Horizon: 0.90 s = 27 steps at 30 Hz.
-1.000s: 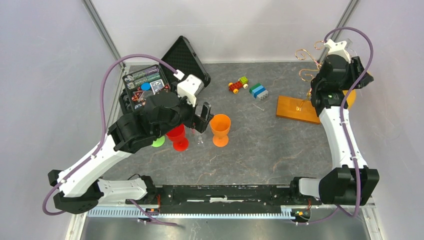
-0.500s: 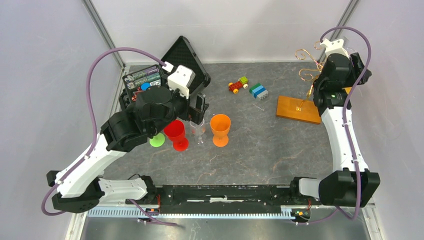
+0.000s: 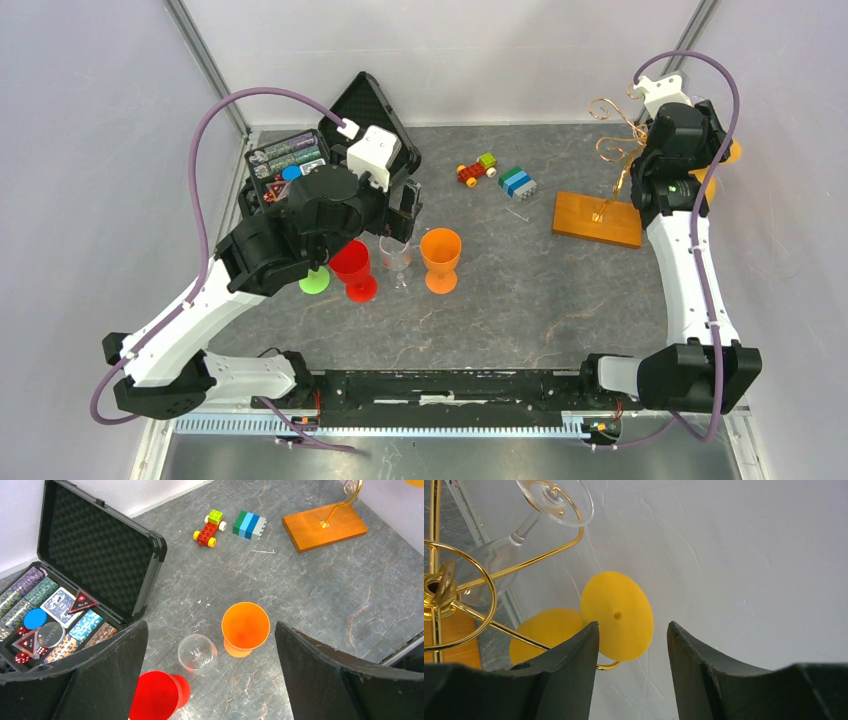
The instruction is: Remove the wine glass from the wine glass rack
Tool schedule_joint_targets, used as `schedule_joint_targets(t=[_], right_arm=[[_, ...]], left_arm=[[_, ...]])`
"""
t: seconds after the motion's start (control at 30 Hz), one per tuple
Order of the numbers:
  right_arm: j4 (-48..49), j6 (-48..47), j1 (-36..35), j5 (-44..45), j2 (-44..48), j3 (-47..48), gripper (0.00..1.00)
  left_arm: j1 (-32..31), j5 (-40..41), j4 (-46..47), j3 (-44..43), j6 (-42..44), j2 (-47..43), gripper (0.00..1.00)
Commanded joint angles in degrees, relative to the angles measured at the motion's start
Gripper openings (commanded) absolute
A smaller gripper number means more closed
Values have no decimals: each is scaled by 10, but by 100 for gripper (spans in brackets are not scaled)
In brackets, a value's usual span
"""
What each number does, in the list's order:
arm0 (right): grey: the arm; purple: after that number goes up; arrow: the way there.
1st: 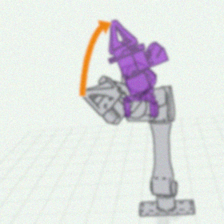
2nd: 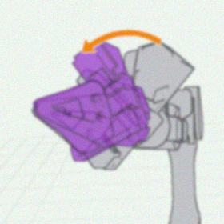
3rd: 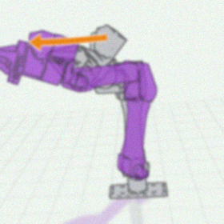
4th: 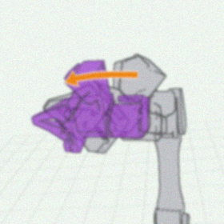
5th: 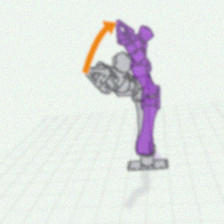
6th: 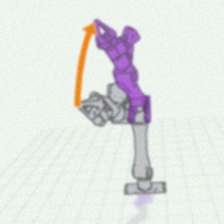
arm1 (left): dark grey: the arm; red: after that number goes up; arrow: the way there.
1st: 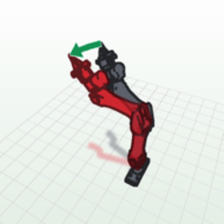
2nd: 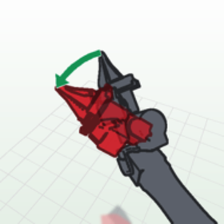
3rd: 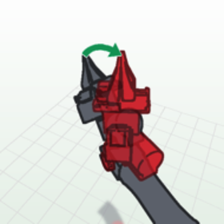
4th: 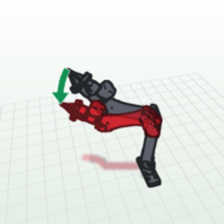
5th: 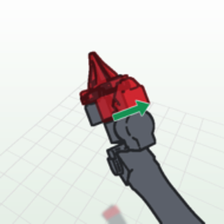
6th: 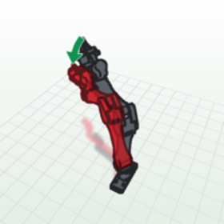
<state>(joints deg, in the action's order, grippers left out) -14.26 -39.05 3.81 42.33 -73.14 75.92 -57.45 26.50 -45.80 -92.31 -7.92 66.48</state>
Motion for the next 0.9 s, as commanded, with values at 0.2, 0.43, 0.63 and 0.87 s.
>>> schedule_joint_targets(t=[0.2,0.43,0.63,0.87], right_arm=[[-86,40,-13,-60,-34,-12,59],[-87,40,-13,-63,-21,-2,59],[-85,42,-21,-98,0,-2,61],[-94,27,-28,-116,-4,-13,63]], left_arm=[[1,15,7,-23,-1,-5,100],[2,14,7,-22,-6,-9,100],[2,13,7,-20,-9,-8,100],[2,13,7,-20,-10,-6,100]])
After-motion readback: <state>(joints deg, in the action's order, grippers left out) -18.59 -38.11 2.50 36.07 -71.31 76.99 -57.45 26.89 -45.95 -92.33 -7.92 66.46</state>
